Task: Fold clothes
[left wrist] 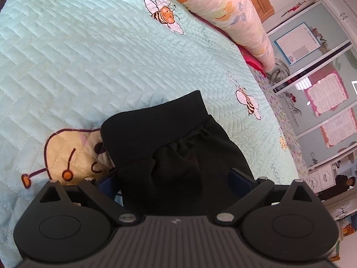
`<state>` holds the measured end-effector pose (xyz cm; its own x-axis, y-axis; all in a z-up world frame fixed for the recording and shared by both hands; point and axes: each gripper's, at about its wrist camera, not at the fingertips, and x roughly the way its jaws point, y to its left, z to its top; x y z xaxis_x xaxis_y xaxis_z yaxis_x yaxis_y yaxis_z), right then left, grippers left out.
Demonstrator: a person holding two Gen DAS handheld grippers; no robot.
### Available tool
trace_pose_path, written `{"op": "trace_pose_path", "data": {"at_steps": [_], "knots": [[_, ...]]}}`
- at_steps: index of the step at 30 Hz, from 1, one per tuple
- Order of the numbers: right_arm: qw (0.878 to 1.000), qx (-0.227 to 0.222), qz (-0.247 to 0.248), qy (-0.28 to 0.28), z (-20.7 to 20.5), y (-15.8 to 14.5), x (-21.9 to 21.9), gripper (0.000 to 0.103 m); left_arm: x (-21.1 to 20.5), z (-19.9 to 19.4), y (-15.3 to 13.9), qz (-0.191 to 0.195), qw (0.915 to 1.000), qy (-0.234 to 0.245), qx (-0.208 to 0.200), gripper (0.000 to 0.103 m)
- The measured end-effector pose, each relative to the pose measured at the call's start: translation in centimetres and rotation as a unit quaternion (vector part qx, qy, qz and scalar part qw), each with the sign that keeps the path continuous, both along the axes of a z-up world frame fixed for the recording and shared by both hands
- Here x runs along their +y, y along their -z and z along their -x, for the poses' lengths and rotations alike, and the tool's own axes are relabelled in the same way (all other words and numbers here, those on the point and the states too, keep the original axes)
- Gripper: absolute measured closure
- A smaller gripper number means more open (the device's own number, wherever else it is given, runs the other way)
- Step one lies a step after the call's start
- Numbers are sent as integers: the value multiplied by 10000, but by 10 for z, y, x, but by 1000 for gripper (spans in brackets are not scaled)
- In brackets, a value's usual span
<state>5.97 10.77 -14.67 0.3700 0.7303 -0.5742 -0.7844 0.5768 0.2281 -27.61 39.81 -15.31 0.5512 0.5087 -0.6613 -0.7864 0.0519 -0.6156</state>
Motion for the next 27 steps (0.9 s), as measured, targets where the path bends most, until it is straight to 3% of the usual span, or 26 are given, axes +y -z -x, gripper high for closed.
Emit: {"op": "trace_pose_path", "data": {"at_steps": [2,4,5,8,12,14,16,19,22,24,25,27], "knots": [[9997,72,-222,101,6,-4,-26,46,3,-2,-1,15,9999,-76,87,15],[9995,115,-229,181,11,-2,-51,46,4,-2,-3,47,9998,-162,114,42],[9994,137,-210,225,14,-1,-64,46,2,-1,-5,63,9997,-209,79,60],[9978,339,-239,511,12,4,-102,46,-12,-4,-22,-221,9992,-320,20,66],[9948,498,-290,834,4,10,-139,46,-56,-35,-77,-1285,9915,-82,168,75],[9927,580,-405,980,-1,11,-153,46,-85,-65,-108,-1948,9798,309,327,77],[9903,660,-571,1077,-7,9,-163,44,-124,-104,-127,-2630,9598,824,538,77],[9861,777,-815,1217,-16,6,-178,43,-185,-166,-143,-3552,9150,1680,912,77],[9831,842,-958,1311,-20,6,-194,42,-249,-232,-128,-4243,8521,2714,1424,77],[9803,892,-1028,1432,-23,6,-206,42,-286,-267,-93,-4532,8021,3371,1938,77],[9785,915,-1066,1511,-25,6,-214,42,-300,-281,-71,-4523,7816,3685,2209,77],[9744,961,-1143,1677,-30,7,-230,42,-317,-301,-29,-4209,7577,4221,2657,78]]}}
